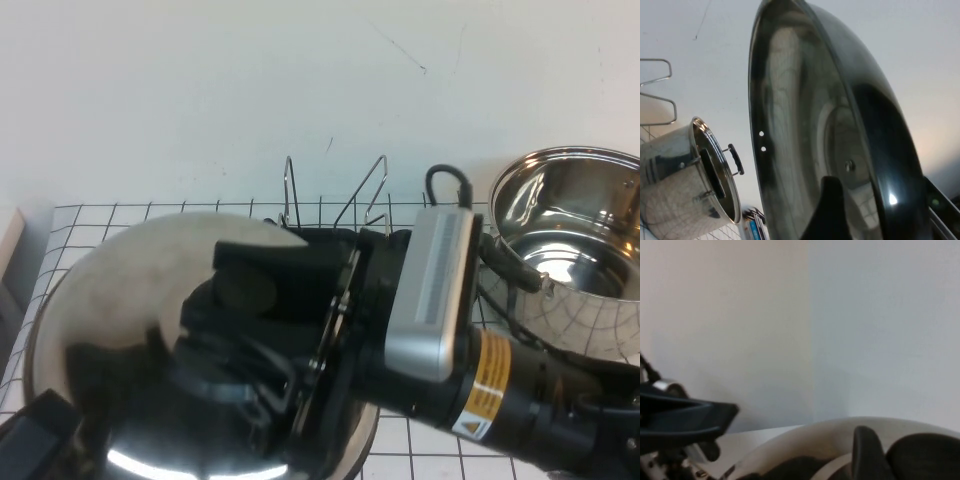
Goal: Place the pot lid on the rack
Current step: Hand over the pot lid, then place the pot lid on the pot rack
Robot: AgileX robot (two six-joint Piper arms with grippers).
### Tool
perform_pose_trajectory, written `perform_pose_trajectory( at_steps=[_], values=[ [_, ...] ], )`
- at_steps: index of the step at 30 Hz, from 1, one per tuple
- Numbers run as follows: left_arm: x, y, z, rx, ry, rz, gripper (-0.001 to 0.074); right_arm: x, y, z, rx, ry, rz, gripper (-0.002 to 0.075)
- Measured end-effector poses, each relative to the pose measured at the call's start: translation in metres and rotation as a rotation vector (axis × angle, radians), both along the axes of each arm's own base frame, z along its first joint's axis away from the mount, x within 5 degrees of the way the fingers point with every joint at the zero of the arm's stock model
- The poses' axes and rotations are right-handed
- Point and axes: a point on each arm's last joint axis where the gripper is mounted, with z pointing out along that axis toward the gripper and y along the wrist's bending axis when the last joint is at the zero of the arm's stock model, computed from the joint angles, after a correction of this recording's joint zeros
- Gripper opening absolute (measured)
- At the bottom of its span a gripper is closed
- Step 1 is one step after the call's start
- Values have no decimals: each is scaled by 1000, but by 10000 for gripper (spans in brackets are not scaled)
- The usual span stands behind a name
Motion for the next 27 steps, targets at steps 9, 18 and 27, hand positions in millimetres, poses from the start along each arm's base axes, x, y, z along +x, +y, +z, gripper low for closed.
perform_pose_trajectory(
  at_steps=[9, 18, 27],
  values=[
    [0, 0, 0, 18, -14, 10, 352, -11, 6, -1, -21, -23, 64, 339],
    [-1, 0, 3, -26, -22, -11, 135, -9, 6, -2, 6, 87, 77, 382],
    [5, 8, 8, -13, -63, 110, 22, 2, -1, 10, 141, 194, -22, 681]
  ],
)
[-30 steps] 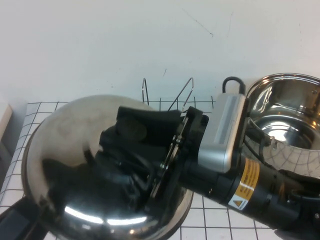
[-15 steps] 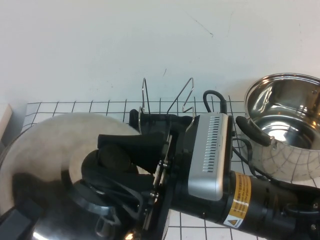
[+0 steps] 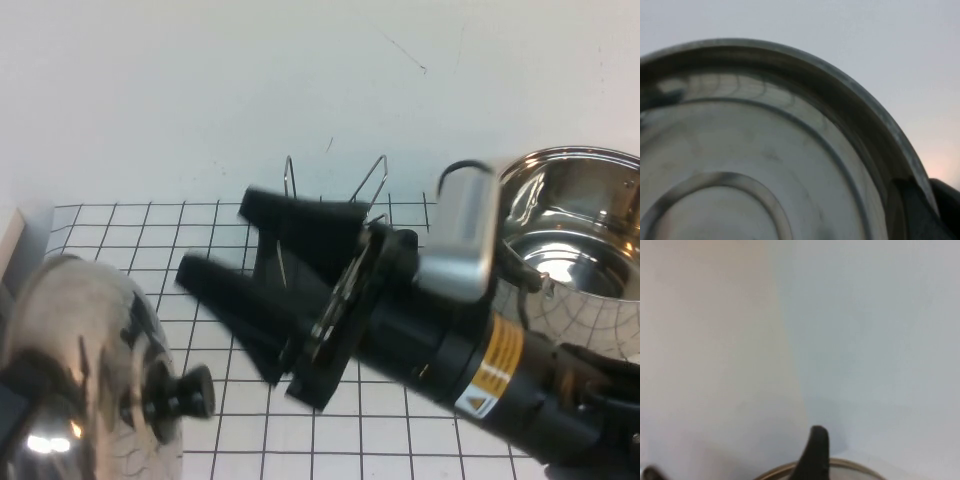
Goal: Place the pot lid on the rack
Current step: Place the pot lid on the pot rack
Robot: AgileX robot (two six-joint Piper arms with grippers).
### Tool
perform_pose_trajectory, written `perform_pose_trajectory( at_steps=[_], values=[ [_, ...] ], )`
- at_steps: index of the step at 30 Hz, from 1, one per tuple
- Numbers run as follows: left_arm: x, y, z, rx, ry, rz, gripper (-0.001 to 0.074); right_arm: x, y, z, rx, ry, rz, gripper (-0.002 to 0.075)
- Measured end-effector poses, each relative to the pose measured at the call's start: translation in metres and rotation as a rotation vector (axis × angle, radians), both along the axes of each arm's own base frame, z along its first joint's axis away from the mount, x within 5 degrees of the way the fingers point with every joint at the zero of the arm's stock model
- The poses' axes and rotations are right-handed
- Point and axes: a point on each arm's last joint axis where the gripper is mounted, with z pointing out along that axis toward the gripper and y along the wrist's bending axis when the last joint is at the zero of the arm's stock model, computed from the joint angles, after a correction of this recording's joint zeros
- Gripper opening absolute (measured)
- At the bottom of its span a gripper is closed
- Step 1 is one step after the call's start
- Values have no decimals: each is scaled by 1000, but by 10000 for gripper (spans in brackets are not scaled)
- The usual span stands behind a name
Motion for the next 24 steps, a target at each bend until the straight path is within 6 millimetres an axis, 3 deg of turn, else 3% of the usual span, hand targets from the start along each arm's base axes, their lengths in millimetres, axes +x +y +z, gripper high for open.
perform_pose_trajectory(
  at_steps=[4, 7, 13, 16, 20, 22, 24],
  values=[
    [1, 3, 24, 16, -60, 47, 19, 1, -11, 18, 86, 25, -62, 689],
    [5, 1, 46, 52, -100, 53, 19, -7, -20, 37, 111, -59, -71, 691],
    [34, -14, 96, 159, -161, -32, 17, -34, -40, 75, 157, -252, -17, 658],
    [57, -26, 114, 191, -181, -123, 17, -50, -53, 93, 162, -338, 5, 520],
    [101, -43, 136, 232, -198, -247, 16, -68, -66, 102, -25, -437, 12, 176],
    [124, -50, 142, 260, -205, -296, 16, -78, -73, 102, -135, -467, 33, 83],
    [144, -56, 151, 295, -226, -327, 15, -87, -84, 103, -233, -459, 40, 38]
  ],
)
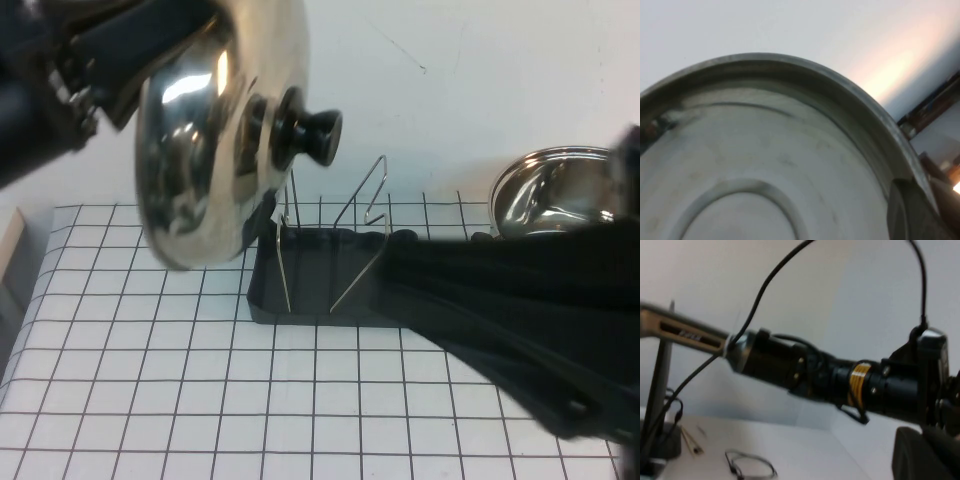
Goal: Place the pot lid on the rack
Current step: Place the pot lid on the pot rack
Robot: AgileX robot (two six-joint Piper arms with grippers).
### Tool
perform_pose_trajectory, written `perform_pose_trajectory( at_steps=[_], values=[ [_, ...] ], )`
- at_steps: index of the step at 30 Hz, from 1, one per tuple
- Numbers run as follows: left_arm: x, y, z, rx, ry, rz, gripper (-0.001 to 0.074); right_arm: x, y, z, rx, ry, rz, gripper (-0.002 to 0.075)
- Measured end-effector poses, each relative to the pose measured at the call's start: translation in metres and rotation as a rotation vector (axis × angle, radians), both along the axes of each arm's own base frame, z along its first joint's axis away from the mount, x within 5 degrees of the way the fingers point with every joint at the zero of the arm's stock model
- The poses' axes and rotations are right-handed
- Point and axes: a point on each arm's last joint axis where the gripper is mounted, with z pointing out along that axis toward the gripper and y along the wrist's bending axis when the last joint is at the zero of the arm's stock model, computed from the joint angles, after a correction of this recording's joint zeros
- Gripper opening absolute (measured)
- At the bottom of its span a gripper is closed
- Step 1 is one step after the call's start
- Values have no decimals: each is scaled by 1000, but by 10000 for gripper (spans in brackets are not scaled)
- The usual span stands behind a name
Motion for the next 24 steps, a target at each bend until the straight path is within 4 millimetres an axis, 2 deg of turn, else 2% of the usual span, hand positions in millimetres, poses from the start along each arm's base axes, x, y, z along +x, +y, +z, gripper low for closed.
perform_pose_trajectory(
  at_steps=[4, 8, 11, 14, 17, 21, 24],
  values=[
    [40, -9, -1, 62, 12, -16, 15, -16, -30, 6, -110, 16, -79, 12],
    [78, -16, -22, 78, 94, -17, 15, -36, -63, 17, -100, 32, -127, 7],
    [98, -22, -42, 47, 169, -16, 15, -51, -86, 23, -38, 24, -149, 7],
    [108, -35, -54, 6, 183, -25, 15, -61, -106, 25, 34, 24, -186, 6],
    [109, -52, -58, -8, 150, -24, 15, -66, -119, 27, 93, 38, -227, 6],
    [111, -66, -61, 8, 116, 5, 15, -69, -127, 23, 127, 64, -242, 6],
    [115, -73, -68, 20, 116, 34, 14, -67, -126, 17, 122, 95, -240, 6]
  ],
)
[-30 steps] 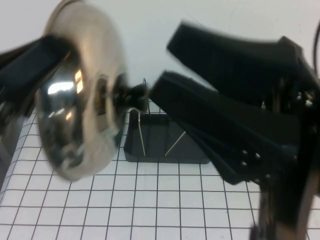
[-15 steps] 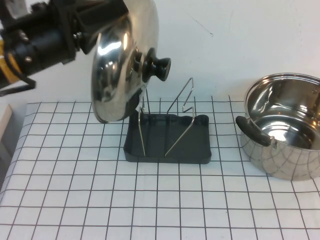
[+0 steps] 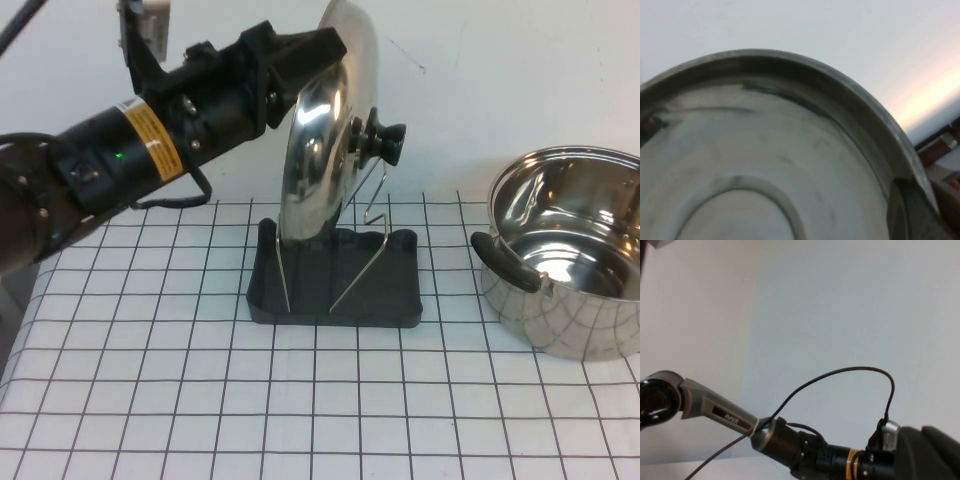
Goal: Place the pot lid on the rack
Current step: Place the pot lid on the pot rack
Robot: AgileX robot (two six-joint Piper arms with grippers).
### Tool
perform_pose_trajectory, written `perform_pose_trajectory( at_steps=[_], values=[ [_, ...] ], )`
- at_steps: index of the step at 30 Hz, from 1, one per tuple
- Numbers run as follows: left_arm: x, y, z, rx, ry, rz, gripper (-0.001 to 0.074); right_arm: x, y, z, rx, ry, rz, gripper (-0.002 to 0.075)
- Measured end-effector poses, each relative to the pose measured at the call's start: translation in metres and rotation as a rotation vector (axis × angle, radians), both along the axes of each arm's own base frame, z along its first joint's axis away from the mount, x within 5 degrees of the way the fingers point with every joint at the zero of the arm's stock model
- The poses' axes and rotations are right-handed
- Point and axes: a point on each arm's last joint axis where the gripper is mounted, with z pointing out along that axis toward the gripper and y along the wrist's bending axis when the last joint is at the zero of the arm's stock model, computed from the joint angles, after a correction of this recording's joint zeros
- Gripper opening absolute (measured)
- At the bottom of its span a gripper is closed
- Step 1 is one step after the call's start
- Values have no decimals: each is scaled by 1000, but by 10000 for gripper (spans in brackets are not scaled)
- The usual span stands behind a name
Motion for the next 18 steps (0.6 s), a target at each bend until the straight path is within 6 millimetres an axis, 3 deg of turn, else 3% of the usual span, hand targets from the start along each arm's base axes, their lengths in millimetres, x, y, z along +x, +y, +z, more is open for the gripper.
perform_pose_trajectory(
  at_steps=[7, 18],
  values=[
    [20, -5, -34, 33, 88, 37, 14, 4, 4, -14, -20, 50, 0, 5],
    [40, -10, -74, 43, 204, 67, 14, 5, 4, -15, -18, 59, -1, 5]
  ],
)
